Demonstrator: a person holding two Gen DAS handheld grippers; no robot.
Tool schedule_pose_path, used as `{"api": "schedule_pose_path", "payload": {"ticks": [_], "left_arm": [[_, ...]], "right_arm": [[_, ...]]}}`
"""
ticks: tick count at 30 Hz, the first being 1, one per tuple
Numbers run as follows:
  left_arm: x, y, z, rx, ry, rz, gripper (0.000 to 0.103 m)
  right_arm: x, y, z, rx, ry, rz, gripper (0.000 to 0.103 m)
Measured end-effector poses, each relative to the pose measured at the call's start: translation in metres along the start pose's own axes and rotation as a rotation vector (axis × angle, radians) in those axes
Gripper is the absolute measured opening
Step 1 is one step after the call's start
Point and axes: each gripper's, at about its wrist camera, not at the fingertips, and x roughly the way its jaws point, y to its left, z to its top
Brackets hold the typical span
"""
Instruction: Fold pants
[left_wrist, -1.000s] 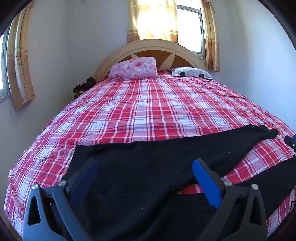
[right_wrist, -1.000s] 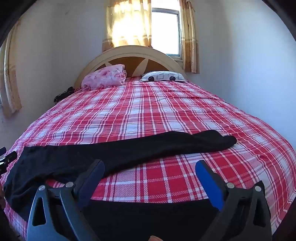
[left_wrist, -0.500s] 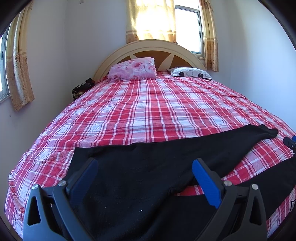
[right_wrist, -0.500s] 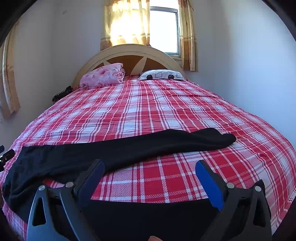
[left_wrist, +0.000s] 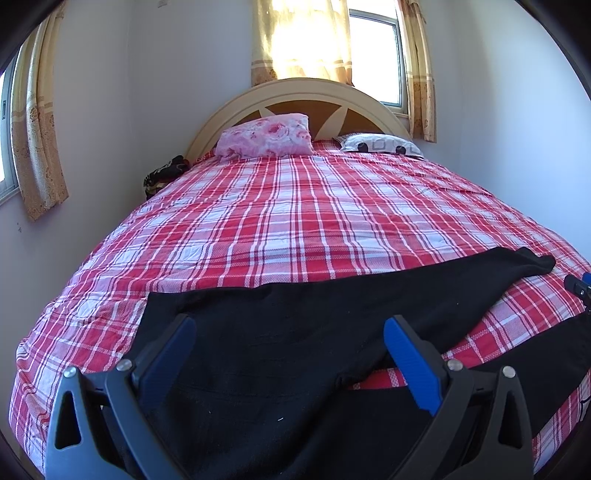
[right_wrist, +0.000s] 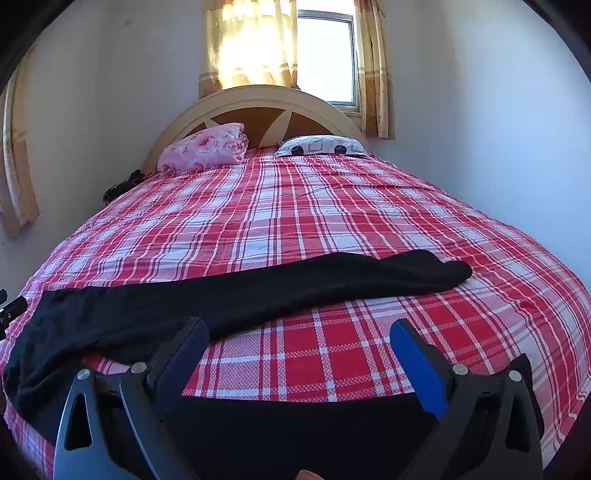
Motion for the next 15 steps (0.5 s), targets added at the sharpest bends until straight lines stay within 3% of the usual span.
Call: {"api": "schedule_pose_path", "payload": {"ticks": [15], "left_arm": [[0.0005,0.0005,-0.0006,-0.001,0.001,0.0,0.103]], "right_arm": [[0.003,-0.0032,0.0001,0.007,0.008,0.0,0.099]]}}
